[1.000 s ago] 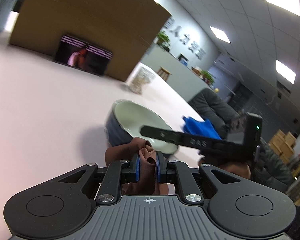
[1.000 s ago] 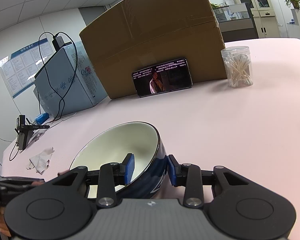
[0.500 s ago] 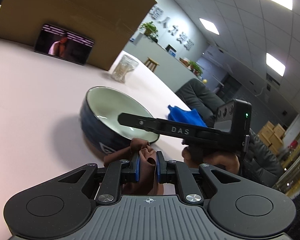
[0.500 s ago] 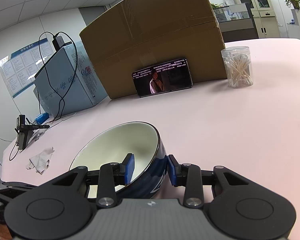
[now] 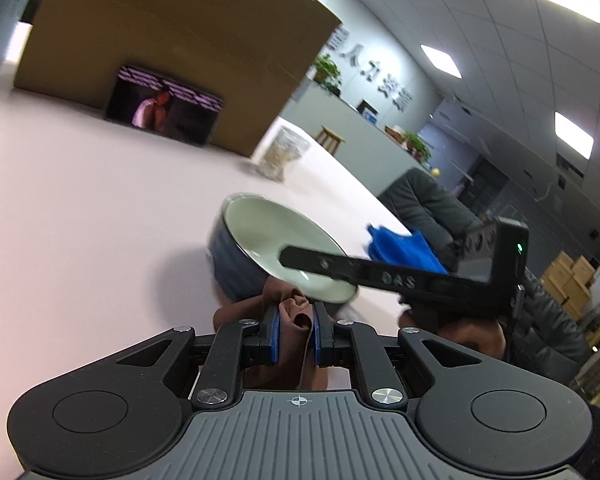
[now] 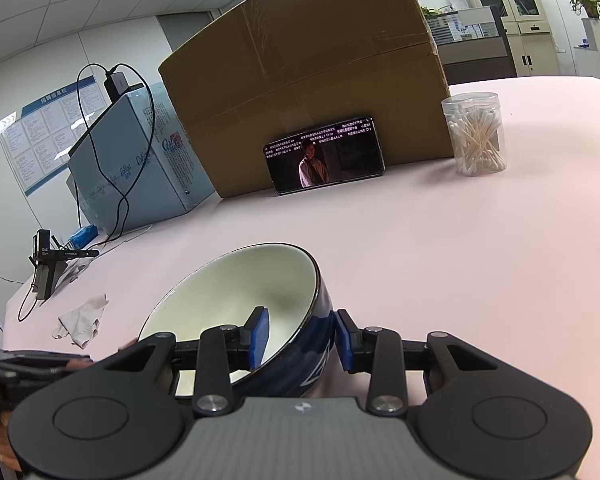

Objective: Clean bowl
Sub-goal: 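Wipe the bowl's base with the cloth while the right gripper tilts the bowl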

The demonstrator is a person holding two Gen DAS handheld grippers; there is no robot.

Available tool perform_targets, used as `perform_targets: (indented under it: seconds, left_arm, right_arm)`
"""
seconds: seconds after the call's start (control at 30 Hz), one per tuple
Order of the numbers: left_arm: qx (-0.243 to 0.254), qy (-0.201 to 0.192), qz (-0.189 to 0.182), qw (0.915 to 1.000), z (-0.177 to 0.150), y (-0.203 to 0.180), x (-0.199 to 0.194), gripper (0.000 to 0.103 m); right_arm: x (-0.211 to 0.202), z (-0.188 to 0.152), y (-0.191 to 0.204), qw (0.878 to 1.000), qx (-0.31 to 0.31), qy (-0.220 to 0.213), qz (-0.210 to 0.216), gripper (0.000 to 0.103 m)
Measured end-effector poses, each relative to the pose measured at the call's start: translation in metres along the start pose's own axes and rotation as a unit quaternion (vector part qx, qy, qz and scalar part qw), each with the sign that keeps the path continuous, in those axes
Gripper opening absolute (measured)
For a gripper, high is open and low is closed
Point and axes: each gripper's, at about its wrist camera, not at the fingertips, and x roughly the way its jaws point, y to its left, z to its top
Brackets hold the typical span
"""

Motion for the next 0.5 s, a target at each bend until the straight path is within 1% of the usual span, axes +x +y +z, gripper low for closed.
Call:
perform_targets:
  seconds: [0.1, 0.27, 0.33, 0.5]
  left_arm:
    - [-0.001, 0.013, -0.020, 0.9997, -0.003, -0.005, 0.010, 0.013]
    - [0.001, 0.018, -0.019, 0.9997, -0.002, -0.005, 0.013, 0.013]
    - [0.000, 0.014, -0.012, 0.9998, -0.002, -0.003, 0.009, 0.013]
    - [-0.010, -0.010, 0.024, 0.9996, 0.000, 0.007, -0.008, 0.013]
  right_arm:
    - [0.000, 0.000, 0.000, 1.000, 0.000, 0.000, 0.001, 0.038]
    - [0.000, 0.000, 0.000, 1.000, 0.001, 0.000, 0.002, 0.038]
    - [0.000, 0.000, 0.000, 1.000, 0.001, 0.000, 0.002, 0.039]
    - [-0.001, 0.000, -0.001, 1.000, 0.001, 0.000, 0.002, 0.039]
